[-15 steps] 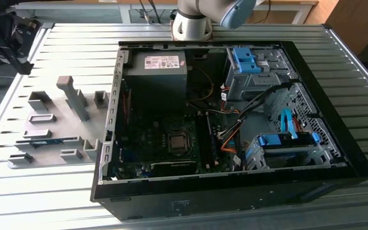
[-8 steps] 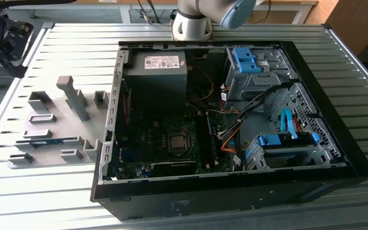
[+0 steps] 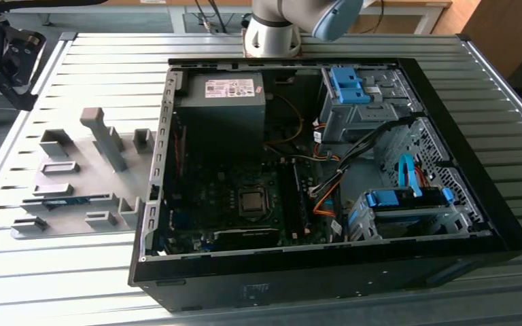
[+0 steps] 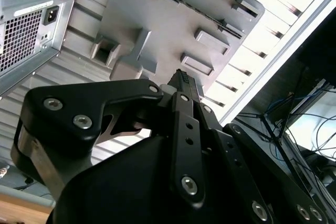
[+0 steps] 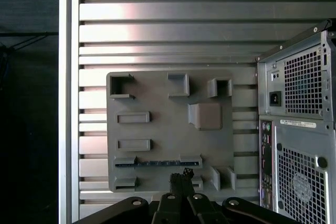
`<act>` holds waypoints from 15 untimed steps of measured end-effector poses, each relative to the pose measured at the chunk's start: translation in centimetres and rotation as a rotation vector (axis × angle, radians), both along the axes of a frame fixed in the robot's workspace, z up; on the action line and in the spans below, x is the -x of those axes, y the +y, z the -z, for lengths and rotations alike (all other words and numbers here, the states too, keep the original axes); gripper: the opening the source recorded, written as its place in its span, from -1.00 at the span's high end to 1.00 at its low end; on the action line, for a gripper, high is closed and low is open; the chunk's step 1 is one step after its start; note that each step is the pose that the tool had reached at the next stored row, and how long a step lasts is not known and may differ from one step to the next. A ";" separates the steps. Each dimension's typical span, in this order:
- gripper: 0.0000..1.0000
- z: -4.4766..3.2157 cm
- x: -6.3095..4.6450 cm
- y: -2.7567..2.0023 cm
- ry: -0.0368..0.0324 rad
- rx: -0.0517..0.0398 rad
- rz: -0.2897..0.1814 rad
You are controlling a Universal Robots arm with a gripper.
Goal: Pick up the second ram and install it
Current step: 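Pick up the second ram and move it above second insertion slot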
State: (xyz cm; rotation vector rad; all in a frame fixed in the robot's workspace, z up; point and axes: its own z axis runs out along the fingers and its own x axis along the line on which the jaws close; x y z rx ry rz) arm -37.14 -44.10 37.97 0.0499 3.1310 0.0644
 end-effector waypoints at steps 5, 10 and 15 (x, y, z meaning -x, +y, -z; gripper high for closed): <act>0.80 0.00 0.0 0.00 0.0000 0.0000 0.000; 0.80 0.00 0.0 0.00 0.0000 0.0000 -0.011; 0.80 0.02 0.0 0.00 0.0000 -0.0001 -0.092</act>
